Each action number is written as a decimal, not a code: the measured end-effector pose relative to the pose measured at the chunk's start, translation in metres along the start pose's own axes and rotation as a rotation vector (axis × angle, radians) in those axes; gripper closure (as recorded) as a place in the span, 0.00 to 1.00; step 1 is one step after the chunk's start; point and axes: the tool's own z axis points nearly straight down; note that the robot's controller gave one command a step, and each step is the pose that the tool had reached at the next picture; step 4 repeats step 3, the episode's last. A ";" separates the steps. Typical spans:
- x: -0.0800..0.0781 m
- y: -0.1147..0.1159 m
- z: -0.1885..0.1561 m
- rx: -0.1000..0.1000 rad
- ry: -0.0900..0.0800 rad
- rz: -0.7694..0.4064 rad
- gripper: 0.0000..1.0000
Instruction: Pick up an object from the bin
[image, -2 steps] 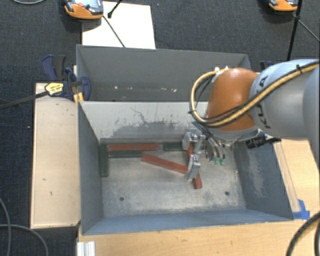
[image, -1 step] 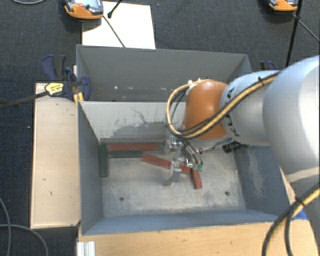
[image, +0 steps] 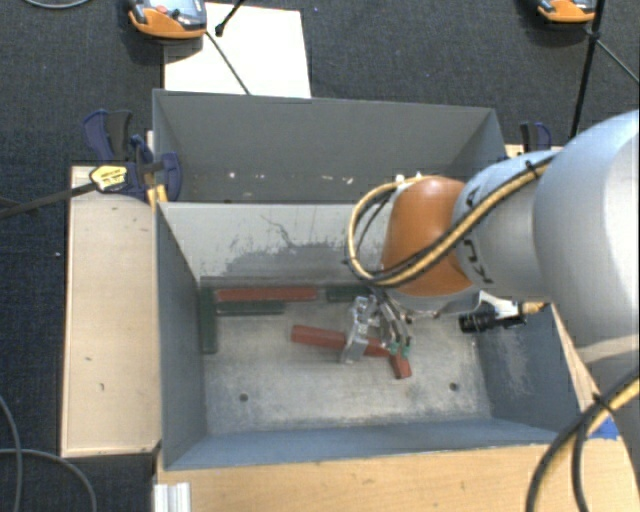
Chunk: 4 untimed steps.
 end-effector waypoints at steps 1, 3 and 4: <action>0.000 0.000 0.000 0.000 0.000 -0.001 1.00; 0.003 -0.001 -0.027 0.003 0.011 -0.002 1.00; 0.003 -0.001 -0.027 0.003 0.011 -0.002 1.00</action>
Offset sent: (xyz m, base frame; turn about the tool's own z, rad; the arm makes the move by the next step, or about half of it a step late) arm 0.0000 0.0000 0.1215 0.0000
